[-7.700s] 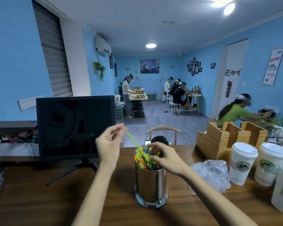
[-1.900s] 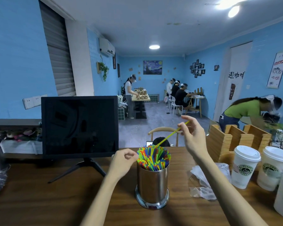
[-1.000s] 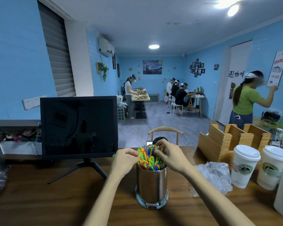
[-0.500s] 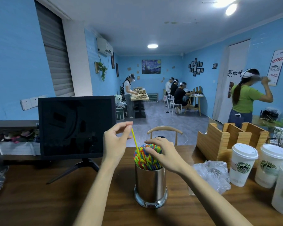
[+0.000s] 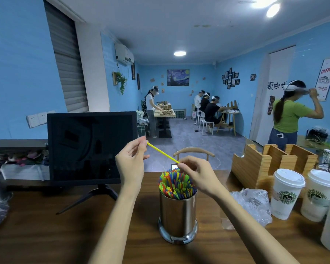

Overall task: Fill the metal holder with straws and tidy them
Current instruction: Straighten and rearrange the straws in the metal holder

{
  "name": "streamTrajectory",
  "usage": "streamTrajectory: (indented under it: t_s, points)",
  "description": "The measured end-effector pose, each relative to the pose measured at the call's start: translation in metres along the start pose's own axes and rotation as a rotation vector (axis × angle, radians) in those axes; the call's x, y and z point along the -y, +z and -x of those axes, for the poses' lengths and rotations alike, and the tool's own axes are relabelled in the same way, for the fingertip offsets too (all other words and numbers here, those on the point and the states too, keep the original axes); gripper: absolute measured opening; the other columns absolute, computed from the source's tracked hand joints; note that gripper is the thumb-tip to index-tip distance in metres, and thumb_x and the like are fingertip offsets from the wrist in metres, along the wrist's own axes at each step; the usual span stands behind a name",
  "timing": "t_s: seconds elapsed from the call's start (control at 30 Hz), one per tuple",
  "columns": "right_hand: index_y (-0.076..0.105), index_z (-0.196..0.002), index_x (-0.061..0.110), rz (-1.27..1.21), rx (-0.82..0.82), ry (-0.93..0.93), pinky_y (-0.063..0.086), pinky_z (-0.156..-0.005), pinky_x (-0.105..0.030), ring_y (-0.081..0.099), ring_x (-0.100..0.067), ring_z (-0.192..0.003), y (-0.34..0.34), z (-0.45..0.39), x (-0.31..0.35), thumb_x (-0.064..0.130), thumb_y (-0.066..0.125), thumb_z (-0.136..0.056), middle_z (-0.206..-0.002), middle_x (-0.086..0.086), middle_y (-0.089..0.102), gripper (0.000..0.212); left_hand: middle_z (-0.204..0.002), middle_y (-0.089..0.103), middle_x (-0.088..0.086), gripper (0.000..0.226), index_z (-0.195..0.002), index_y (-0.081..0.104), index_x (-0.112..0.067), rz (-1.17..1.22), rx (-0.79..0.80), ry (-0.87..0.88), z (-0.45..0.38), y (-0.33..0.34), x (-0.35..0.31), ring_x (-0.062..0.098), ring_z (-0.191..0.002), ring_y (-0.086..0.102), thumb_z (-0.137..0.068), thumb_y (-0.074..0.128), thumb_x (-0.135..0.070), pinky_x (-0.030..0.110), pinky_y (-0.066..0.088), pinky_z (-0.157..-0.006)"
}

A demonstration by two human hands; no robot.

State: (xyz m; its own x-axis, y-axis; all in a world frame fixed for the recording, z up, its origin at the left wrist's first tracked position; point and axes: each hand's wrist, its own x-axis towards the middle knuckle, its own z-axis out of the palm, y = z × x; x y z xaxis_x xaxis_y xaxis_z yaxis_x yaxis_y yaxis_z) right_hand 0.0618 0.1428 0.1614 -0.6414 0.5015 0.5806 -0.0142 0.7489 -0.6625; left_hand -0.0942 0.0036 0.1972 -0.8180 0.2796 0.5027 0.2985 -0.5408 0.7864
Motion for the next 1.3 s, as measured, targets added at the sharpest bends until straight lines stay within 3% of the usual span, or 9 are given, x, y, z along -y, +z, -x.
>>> streamTrajectory:
  t_s: [0.2,0.37,0.53,0.67,0.8,0.9,0.97,1.1,1.3]
  points:
    - [0.077,-0.090,0.007,-0.250,-0.155,0.082,0.060,-0.061,-0.038,0.076,-0.025,-0.072,-0.025,-0.003,0.011,0.013,0.081,-0.085,-0.078,-0.010,0.077,0.009,-0.075,0.076,0.001,0.011,-0.098,0.078,-0.010,-0.032,-0.079,-0.249,0.004,-0.005,0.022,0.008,-0.062,0.064,-0.088,0.078,-0.014,0.021,0.057,-0.060]
    - [0.067,-0.097,-0.009,-0.529,-0.289,0.120,0.063,-0.068,-0.031,0.077,-0.030,-0.080,-0.044,-0.010,0.019,0.003,0.080,-0.083,-0.084,-0.020,0.077,0.023,-0.078,0.077,0.007,0.012,-0.092,0.082,-0.009,-0.347,0.359,-0.420,0.011,-0.019,0.042,0.009,-0.067,0.065,-0.086,0.079,-0.019,0.020,0.051,-0.058]
    - [0.069,-0.112,0.009,-0.249,-0.350,0.025,0.063,-0.073,-0.033,0.075,-0.014,-0.078,-0.038,-0.018,0.008,0.011,0.070,-0.096,-0.085,-0.007,0.075,0.016,-0.077,0.075,-0.009,0.010,-0.079,0.079,-0.024,-0.766,0.333,-0.296,0.018,-0.025,0.051,0.006,-0.076,0.066,-0.084,0.080,-0.032,0.021,0.047,-0.061]
    - [0.055,-0.139,0.020,-0.021,-0.278,-0.041,0.053,-0.070,-0.012,0.070,0.001,-0.075,-0.028,-0.016,-0.002,0.011,0.064,-0.099,-0.081,0.012,0.072,0.042,-0.071,0.075,-0.005,0.016,-0.080,0.077,-0.020,-0.744,0.402,-0.432,0.024,-0.030,0.055,0.007,-0.061,0.065,-0.085,0.080,-0.035,0.019,0.048,-0.049]
    - [0.032,-0.156,0.027,0.161,-0.165,-0.062,0.049,-0.066,-0.015,0.065,0.004,-0.080,-0.016,-0.015,-0.015,0.013,0.066,-0.097,-0.088,0.013,0.071,0.070,-0.073,0.076,-0.004,0.015,-0.082,0.078,-0.021,-0.714,0.386,-0.427,0.026,-0.031,0.053,0.015,-0.070,0.073,-0.081,0.084,-0.034,0.018,0.052,-0.052]
    - [0.043,-0.142,0.029,0.221,-0.063,-0.068,0.043,-0.062,-0.028,0.061,-0.002,-0.068,0.000,-0.012,-0.021,0.010,0.066,-0.096,-0.083,0.011,0.066,0.055,-0.073,0.076,-0.004,0.009,-0.082,0.080,-0.020,-0.692,0.397,-0.441,0.025,-0.031,0.051,0.014,-0.072,0.073,-0.080,0.085,-0.028,0.019,0.054,-0.055]
    - [0.057,-0.132,0.027,0.282,-0.046,-0.046,0.050,-0.067,-0.032,0.063,-0.006,-0.072,0.008,-0.009,-0.024,0.015,0.066,-0.097,-0.085,0.015,0.066,0.038,-0.073,0.076,-0.002,0.008,-0.083,0.080,-0.019,-0.663,0.384,-0.449,0.026,-0.030,0.051,0.014,-0.070,0.073,-0.080,0.085,-0.025,0.020,0.055,-0.057]
    - [0.076,-0.114,0.023,0.454,-0.008,-0.049,0.050,-0.076,-0.029,0.068,-0.016,-0.093,0.019,-0.002,-0.032,0.026,0.065,-0.098,-0.103,0.005,0.074,0.019,-0.075,0.076,-0.001,0.009,-0.087,0.079,-0.018,-0.654,0.366,-0.448,0.028,-0.030,0.054,0.013,-0.068,0.072,-0.082,0.084,-0.024,0.021,0.058,-0.059]
    - [0.082,-0.105,0.025,0.485,0.056,-0.021,0.051,-0.076,-0.020,0.072,-0.011,-0.092,0.020,0.001,-0.029,0.037,0.075,-0.090,-0.103,0.005,0.079,0.020,-0.079,0.077,0.003,0.014,-0.091,0.078,-0.015,-0.632,0.401,-0.470,0.024,-0.031,0.052,0.017,-0.073,0.076,-0.080,0.086,-0.020,0.027,0.062,-0.065]
